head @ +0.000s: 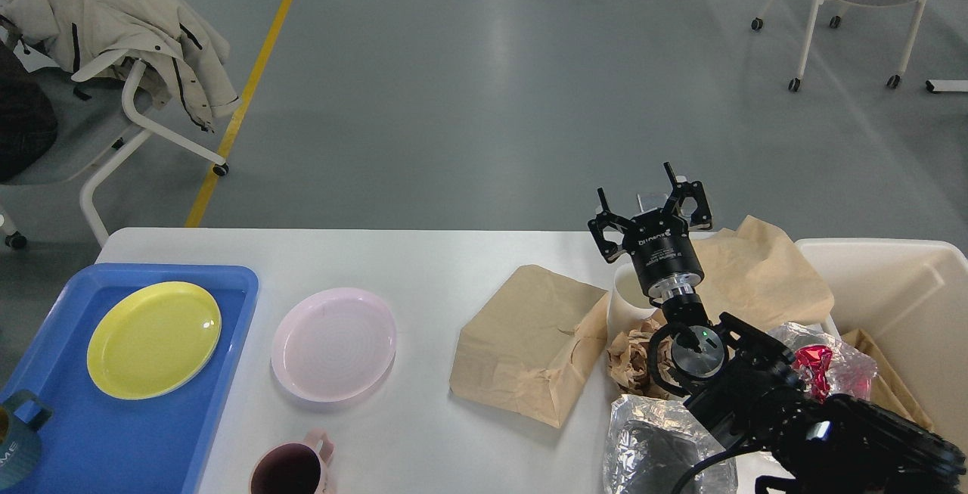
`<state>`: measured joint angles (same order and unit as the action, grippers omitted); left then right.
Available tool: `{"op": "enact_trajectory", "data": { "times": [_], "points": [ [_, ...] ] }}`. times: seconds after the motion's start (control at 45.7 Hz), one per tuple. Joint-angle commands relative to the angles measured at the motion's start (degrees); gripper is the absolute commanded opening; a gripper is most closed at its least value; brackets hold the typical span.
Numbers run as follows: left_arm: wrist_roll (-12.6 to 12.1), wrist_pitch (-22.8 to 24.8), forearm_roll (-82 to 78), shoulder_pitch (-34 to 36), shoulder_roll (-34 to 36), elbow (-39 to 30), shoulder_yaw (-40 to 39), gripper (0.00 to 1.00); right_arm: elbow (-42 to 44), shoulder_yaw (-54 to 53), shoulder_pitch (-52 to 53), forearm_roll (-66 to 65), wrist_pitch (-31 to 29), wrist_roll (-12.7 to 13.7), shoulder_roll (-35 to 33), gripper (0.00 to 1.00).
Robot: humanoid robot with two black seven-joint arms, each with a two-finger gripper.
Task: Tidy desktop
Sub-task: 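Lift the green mug and place it at the blue tray's near corner, then reach the left gripper down and grasp the pink mug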
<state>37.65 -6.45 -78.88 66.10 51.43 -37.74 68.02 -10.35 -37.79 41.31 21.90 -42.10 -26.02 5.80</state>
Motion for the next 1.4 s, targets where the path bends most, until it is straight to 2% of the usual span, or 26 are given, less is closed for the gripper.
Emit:
{"op": "enact_trajectory", "data": {
  "times": [0.0,0.088,0.131,0.153,0.219,0.241,0.372,0.504,0.679,0.832,0.963,1.029,1.095,1.16,1.292,1.379],
  "points": [
    [0.0,-0.3,1.8,-1.9,-1.3,1.3,0.0,0.01,0.0,0.0,0.0,0.0,0.0,0.0,0.0,1.0],
    [0.1,-0.3,1.9,-2.6,-1.4,1.8,0.0,0.07,0.0,0.0,0.0,0.0,0.0,0.0,0.0,1.0],
    [0.2,-0.3,1.9,-2.6,-1.5,1.8,-0.1,0.17,0.0,0.0,0.0,0.0,0.0,0.0,0.0,1.0],
    [0.3,-0.3,1.9,-2.6,-1.5,1.9,-0.1,0.25,0.0,0.0,0.0,0.0,0.0,0.0,0.0,1.0],
    [0.7,-0.4,2.3,-2.6,-1.5,1.8,-0.5,0.71,0.0,0.0,0.0,0.0,0.0,0.0,0.0,1.0],
    [0.8,-0.4,2.6,-2.5,-1.5,1.8,-0.8,0.78,0.0,0.0,0.0,0.0,0.0,0.0,0.0,1.0],
    [1.2,-0.2,3.5,-2.2,-1.5,1.7,-2.1,0.82,0.0,0.0,0.0,0.0,0.0,0.0,0.0,1.0],
    [3.8,0.2,3.5,-0.4,-1.3,1.7,-3.0,0.84,0.0,0.0,0.0,0.0,0.0,0.0,0.0,1.0],
    [8.8,2.8,3.5,12.5,-0.6,1.8,-2.7,0.85,0.0,0.0,0.0,0.0,-0.1,0.0,0.0,1.0],
    [12.7,11.1,3.4,27.9,-1.7,1.7,-3.2,0.85,0.0,0.0,0.0,0.0,0.0,0.0,0.0,1.0],
    [14.1,22.9,3.7,42.4,-6.1,0.9,-5.3,0.85,0.0,0.0,0.0,0.0,0.0,0.0,0.0,1.0],
    [13.9,28.8,5.8,47.5,-8.4,-0.7,-6.9,0.85,0.0,0.0,0.0,0.0,0.0,0.0,0.0,1.0],
    [13.0,33.7,10.8,52.1,-10.7,-5.0,-6.7,0.85,0.0,0.0,0.0,0.0,0.0,0.0,0.0,1.0],
    [10.3,36.9,16.9,57.3,-12.7,-11.4,-5.3,0.85,0.0,0.0,0.0,0.0,0.0,0.0,0.0,1.0],
    [3.1,36.2,31.7,65.2,-15.6,-29.0,3.6,0.85,0.1,0.0,0.0,0.0,0.0,0.0,0.0,1.0],
    [1.2,34.5,37.2,66.8,-18.5,-38.1,7.4,0.85,0.1,0.0,0.0,0.0,0.0,0.0,0.0,1.0]
  ]
}}
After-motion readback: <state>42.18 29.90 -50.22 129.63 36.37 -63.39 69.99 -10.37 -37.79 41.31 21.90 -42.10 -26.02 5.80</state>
